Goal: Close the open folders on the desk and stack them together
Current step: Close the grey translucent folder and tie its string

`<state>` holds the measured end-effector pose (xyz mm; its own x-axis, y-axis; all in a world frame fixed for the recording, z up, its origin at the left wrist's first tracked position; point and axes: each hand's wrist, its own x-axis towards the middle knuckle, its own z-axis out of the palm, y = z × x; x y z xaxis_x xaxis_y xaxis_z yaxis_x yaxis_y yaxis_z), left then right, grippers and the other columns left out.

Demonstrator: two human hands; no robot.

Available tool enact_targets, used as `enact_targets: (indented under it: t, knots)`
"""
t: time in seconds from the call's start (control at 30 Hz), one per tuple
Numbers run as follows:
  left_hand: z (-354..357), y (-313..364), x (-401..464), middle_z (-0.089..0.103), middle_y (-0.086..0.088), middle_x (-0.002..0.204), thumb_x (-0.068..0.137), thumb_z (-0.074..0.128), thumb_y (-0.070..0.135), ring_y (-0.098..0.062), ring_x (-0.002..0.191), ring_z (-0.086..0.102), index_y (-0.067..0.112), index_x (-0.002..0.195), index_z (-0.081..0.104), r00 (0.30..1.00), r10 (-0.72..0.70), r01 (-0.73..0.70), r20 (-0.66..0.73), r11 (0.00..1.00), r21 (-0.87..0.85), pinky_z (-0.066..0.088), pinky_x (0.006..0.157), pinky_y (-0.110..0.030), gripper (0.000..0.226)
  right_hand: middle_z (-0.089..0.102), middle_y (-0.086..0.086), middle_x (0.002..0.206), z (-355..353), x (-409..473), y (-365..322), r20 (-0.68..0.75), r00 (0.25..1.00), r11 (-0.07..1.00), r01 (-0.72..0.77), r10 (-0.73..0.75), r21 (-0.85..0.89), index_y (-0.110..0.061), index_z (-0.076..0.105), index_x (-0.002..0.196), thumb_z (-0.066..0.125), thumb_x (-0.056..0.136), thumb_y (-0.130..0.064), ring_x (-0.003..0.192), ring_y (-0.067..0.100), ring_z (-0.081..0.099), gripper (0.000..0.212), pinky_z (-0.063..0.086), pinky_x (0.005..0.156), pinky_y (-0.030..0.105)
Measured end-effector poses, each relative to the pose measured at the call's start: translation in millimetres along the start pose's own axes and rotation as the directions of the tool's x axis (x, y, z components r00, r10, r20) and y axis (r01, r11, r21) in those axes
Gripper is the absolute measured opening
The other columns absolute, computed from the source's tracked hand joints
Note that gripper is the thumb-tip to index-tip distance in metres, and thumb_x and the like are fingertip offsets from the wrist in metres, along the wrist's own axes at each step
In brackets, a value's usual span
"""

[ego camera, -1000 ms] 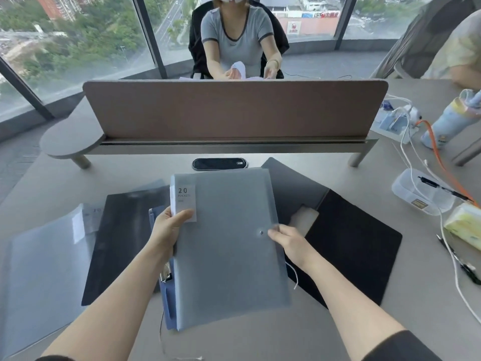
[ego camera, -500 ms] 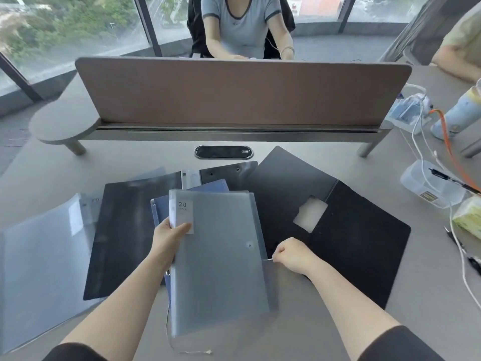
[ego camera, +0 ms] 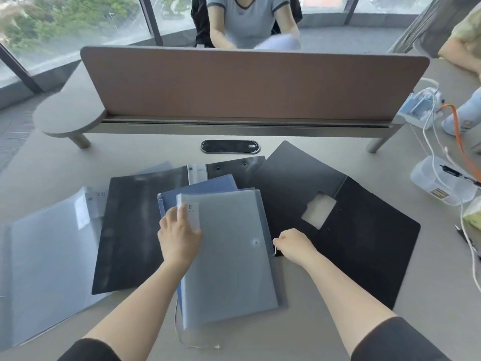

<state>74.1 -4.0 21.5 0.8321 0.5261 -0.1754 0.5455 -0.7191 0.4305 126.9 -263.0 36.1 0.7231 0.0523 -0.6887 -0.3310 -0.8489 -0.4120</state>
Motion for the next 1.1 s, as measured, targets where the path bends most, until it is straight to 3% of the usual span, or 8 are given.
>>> enact_targets:
  t: [0.07,0.13,0.23,0.37,0.6,0.83,0.97,1.1]
  knots:
    - [3,6,-3,0.039,-0.004,0.152,0.078,0.07,0.027,-0.032,0.138,0.031,0.024,0.14,0.048,0.983,0.168,-0.174,0.078,0.982,0.078,0.03,0.108,-0.044,0.066,0.046,0.003,0.064,2,4,-4,0.015,0.999,0.999,-0.033,0.033,0.001,-0.01,0.048,0.068,0.047,0.076,-0.01,0.058,0.022,0.037,0.009,0.026,0.054,0.029]
    - [11,12,-8,0.034,-0.002,0.157,0.078,0.072,0.04,-0.028,0.146,0.024,0.028,0.141,0.048,0.917,0.327,-0.366,0.228,0.917,0.156,0.019,0.116,-0.044,0.069,0.055,0.003,0.068,6,14,-7,0.033,0.998,0.998,-0.057,0.058,-0.023,-0.009,0.049,0.061,0.044,0.07,-0.005,0.058,0.023,0.045,0.011,0.03,0.054,0.027]
    - [23,21,-16,0.019,0.002,0.163,0.078,0.068,0.057,-0.025,0.151,0.009,0.037,0.147,0.037,0.827,0.398,-0.518,0.397,0.814,0.262,0.0,0.121,-0.047,0.078,0.069,0.008,0.073,14,23,-10,0.001,0.995,0.995,-0.099,0.099,0.007,-0.011,0.054,0.06,0.045,0.072,-0.003,0.071,0.028,0.068,0.016,0.043,0.059,0.029]
    - [33,22,-20,0.005,0.002,0.166,0.079,0.066,0.059,-0.025,0.152,-0.001,0.039,0.151,0.027,0.785,0.396,-0.567,0.476,0.769,0.296,-0.001,0.121,-0.048,0.085,0.068,0.008,0.077,20,24,-24,-0.067,0.994,0.995,-0.093,0.09,-0.033,-0.012,0.057,0.07,0.046,0.079,-0.006,0.07,0.029,0.063,0.016,0.043,0.058,0.027]
    - [38,20,-20,0.002,0.003,0.166,0.08,0.064,0.062,-0.026,0.151,-0.002,0.041,0.152,0.022,0.778,0.387,-0.577,0.495,0.751,0.32,-0.001,0.121,-0.049,0.086,0.06,0.006,0.083,35,27,-45,-0.138,0.989,0.971,0.018,-0.052,-0.238,-0.009,0.063,0.089,0.046,0.09,-0.007,0.076,0.028,0.058,0.017,0.044,0.062,0.031]
    - [42,18,-19,0.002,0.003,0.166,0.079,0.064,0.063,-0.026,0.152,-0.002,0.041,0.152,0.023,0.786,0.382,-0.565,0.487,0.763,0.314,0.0,0.121,-0.049,0.086,0.063,0.007,0.094,53,21,-54,-0.031,0.98,0.905,0.171,-0.199,-0.391,-0.012,0.067,0.101,0.047,0.09,-0.012,0.08,0.028,0.053,0.023,0.04,0.062,0.031]
    - [41,17,-20,0.001,0.004,0.166,0.08,0.064,0.062,-0.026,0.152,-0.002,0.041,0.152,0.023,0.787,0.383,-0.564,0.484,0.763,0.315,0.0,0.121,-0.048,0.085,0.062,0.005,0.086,56,15,-40,0.006,0.984,0.917,0.169,-0.179,-0.362,-0.011,0.067,0.093,0.046,0.086,-0.009,0.077,0.028,0.057,0.022,0.043,0.059,0.029]
    - [41,17,-21,0.002,0.004,0.166,0.08,0.064,0.062,-0.026,0.152,-0.001,0.042,0.151,0.024,0.79,0.386,-0.562,0.477,0.767,0.31,0.001,0.121,-0.048,0.084,0.055,0.006,0.069,51,7,-13,0.023,0.99,0.938,0.142,-0.142,-0.316,-0.01,0.053,0.063,0.044,0.086,-0.008,0.065,0.027,0.051,0.024,0.034,0.049,0.028]
